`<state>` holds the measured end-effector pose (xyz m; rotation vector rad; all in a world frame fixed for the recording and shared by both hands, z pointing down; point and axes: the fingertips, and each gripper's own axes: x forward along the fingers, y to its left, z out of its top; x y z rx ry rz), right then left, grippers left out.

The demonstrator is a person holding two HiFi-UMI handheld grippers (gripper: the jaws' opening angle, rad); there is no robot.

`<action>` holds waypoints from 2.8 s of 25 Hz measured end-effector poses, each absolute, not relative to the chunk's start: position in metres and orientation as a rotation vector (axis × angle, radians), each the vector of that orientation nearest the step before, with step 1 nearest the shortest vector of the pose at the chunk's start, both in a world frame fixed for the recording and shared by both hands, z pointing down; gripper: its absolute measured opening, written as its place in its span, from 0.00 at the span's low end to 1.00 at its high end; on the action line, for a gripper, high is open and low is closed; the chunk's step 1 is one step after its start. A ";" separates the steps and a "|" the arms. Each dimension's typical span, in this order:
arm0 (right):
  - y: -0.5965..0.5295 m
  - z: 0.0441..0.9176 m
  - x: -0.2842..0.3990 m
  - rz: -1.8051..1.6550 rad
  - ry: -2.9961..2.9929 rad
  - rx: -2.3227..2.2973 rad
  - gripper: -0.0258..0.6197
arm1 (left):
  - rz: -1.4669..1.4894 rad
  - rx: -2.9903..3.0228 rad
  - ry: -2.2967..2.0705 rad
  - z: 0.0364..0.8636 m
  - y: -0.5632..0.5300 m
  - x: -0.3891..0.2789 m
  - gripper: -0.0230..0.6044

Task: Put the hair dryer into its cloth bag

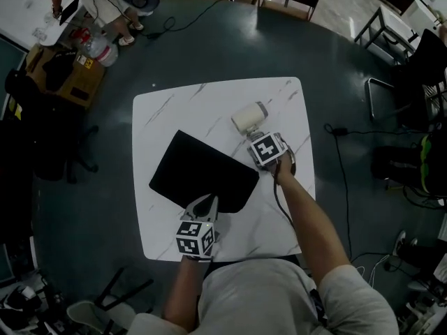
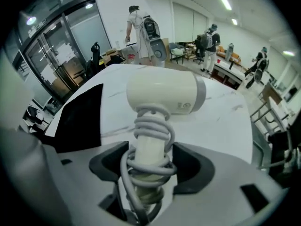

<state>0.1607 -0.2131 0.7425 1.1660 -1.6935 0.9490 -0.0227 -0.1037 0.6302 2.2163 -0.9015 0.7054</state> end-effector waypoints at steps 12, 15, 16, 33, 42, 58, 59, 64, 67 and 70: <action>-0.107 0.730 0.176 0.937 -1.668 1.165 0.46 | 0.764 2.258 -0.788 0.637 -0.078 -0.019 0.07; -0.084 0.720 0.178 0.964 -1.656 1.202 0.43 | 0.771 2.269 -0.757 0.636 -0.071 -0.016 0.07; -0.079 0.717 0.176 0.967 -1.668 1.214 0.42 | 0.771 2.276 -0.750 0.636 -0.069 -0.015 0.07; 0.010 0.696 0.162 1.240 -1.711 1.557 0.41 | 0.811 2.311 -0.684 0.634 -0.051 -0.028 0.07; 0.036 0.654 0.152 1.138 -1.835 1.571 0.41 | 0.786 2.325 -0.685 0.628 -0.058 -0.021 0.07; 0.100 0.666 0.084 1.086 -1.905 1.137 0.41 | 0.795 2.408 -0.617 0.622 -0.042 -0.025 0.07; 0.100 0.670 0.080 1.099 -1.901 1.128 0.41 | 0.792 2.406 -0.614 0.622 -0.041 -0.027 0.07; 0.100 0.680 0.062 1.124 -1.896 1.088 0.41 | 0.778 2.408 -0.616 0.618 -0.036 -0.030 0.07; 0.096 0.683 0.054 1.103 -1.899 1.053 0.41 | 0.797 2.423 -0.609 0.620 -0.033 -0.033 0.07; 0.091 0.684 0.050 1.102 -1.898 1.052 0.41 | 0.803 2.419 -0.599 0.622 -0.030 -0.036 0.07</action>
